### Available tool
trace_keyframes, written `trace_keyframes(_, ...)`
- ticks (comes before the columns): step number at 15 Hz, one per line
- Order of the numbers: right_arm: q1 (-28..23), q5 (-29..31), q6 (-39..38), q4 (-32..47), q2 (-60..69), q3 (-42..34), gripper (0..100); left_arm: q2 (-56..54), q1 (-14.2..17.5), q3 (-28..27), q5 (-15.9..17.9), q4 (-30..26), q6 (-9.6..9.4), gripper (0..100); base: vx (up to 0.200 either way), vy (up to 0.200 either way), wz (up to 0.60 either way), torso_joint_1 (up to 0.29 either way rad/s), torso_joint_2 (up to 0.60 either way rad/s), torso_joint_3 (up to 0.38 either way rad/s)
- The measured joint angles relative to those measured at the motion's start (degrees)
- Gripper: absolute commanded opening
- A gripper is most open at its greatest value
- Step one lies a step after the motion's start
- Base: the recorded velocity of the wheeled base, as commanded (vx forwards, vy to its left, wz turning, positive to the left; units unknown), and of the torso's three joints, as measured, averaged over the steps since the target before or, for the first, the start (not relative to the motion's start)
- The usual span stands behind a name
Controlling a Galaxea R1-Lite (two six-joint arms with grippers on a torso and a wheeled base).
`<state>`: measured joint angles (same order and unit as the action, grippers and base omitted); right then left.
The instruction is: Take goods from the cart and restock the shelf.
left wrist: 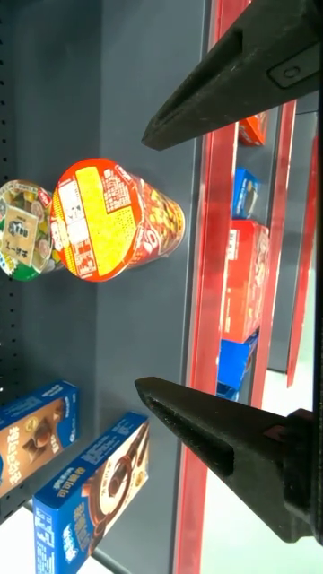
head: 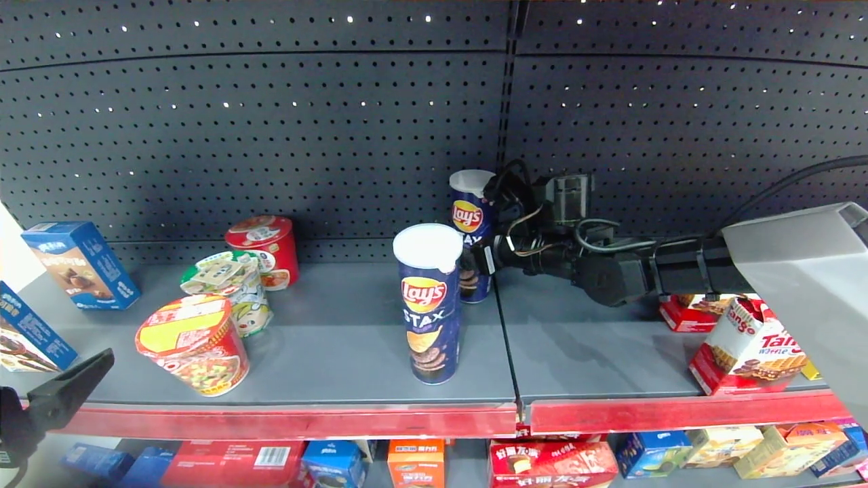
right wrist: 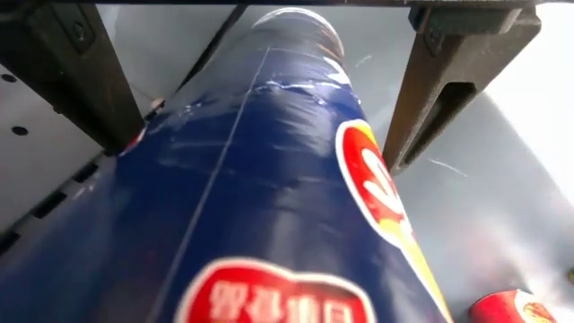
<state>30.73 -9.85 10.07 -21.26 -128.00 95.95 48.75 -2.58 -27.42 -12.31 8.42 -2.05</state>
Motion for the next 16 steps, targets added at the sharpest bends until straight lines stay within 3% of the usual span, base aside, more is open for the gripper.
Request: trace_keyframes(16, -0.96, -0.85, 0.38, -0.27, 8.40, -11.08, 100, 0.17, 0.05, -0.41, 0.02, 0.02, 0.17, 100, 0.000, 0.000, 0.00, 0.000, 0.00, 0.000)
